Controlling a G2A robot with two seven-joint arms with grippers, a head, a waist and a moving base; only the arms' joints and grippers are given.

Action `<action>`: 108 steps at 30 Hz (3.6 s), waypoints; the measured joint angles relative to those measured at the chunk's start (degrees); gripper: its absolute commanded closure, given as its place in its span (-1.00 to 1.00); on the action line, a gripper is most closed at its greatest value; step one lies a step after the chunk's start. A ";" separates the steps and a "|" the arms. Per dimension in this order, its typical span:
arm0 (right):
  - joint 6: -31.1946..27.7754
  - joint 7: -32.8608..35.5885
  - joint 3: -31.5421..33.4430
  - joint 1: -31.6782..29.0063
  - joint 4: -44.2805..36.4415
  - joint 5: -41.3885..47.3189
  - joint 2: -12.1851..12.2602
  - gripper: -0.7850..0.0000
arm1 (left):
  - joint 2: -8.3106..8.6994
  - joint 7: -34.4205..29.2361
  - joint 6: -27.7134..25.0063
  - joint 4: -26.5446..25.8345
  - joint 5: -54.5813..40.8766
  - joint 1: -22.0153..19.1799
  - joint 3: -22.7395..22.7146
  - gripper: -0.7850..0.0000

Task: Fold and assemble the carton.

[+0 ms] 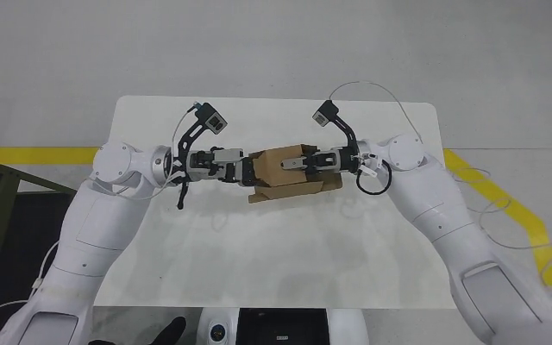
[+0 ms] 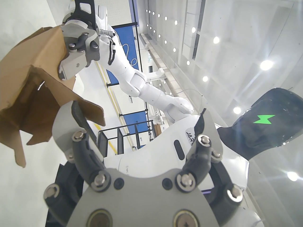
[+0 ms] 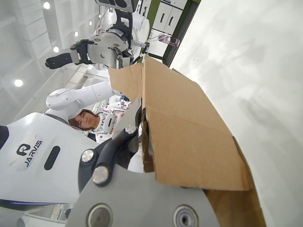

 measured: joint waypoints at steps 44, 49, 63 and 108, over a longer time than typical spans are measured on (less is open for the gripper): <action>2.28 2.28 3.96 -3.22 -5.16 -2.28 0.64 1.00 | -0.86 4.23 -2.67 2.94 8.19 -0.70 0.10 -1.00; 3.14 3.14 3.39 -3.12 -6.21 -2.29 0.48 1.00 | -0.77 4.37 -2.75 3.18 8.36 -1.01 -0.68 -1.00; 3.54 3.53 1.53 -2.65 -6.60 -1.44 -0.25 1.00 | -0.93 3.64 -1.76 1.38 6.95 -0.87 -0.56 -1.00; -2.17 -8.62 7.89 -4.36 -4.86 -5.09 -0.43 1.00 | -1.56 3.47 -1.53 -0.26 6.23 0.87 1.74 -1.00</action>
